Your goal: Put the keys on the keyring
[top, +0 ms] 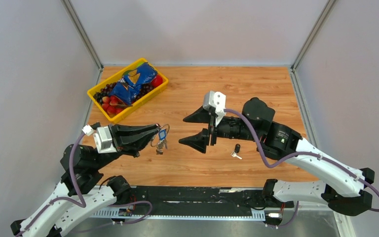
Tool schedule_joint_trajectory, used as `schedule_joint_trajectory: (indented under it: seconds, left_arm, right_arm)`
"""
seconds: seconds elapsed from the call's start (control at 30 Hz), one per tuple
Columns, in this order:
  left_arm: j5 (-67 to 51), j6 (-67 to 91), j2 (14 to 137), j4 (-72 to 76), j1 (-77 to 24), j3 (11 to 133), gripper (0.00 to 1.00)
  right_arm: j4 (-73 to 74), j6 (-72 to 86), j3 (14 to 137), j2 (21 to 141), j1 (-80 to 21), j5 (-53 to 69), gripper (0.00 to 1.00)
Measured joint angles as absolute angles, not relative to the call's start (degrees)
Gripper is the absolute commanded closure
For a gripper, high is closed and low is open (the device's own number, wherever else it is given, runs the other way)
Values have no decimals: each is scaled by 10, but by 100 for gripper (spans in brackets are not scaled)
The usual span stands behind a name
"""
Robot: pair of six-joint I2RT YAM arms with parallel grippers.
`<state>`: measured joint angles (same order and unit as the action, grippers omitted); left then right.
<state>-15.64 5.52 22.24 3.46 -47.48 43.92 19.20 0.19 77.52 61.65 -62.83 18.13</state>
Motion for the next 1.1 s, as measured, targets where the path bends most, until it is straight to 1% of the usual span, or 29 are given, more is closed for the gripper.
schedule_joint_trajectory:
  seconds: [0.2,0.37,0.67,0.83,0.93,0.97,1.0,1.07,1.1]
  left_arm:
    - [-178,65,222,31,-475,448,80]
    - [-198,78,222,23,-475,453,80]
    - [-237,91,228,23,-475,461,80]
    - [-253,92,237,24,-475,463,79]
    - [-256,93,239,24,-475,463,79]
    - [-257,93,239,24,-475,463,79]
    - [-259,93,240,24,-475,463,79]
    - [-261,93,242,23,-475,463,79]
    - [-261,93,242,23,-475,463,78]
  right_arm:
    - [197,-92,736,620,-628,198,29]
    - [201,-152,730,630,-628,211,29]
    - [182,-190,730,648,-628,256,30]
    - [175,-192,731,674,-628,283,33]
    - [165,-190,731,680,-628,298,42]
    - [162,-190,732,680,-628,302,47]
    - [158,-188,732,680,-628,306,55]
    - [151,-186,733,680,-628,312,75]
    - [150,-184,734,680,-628,314,90]
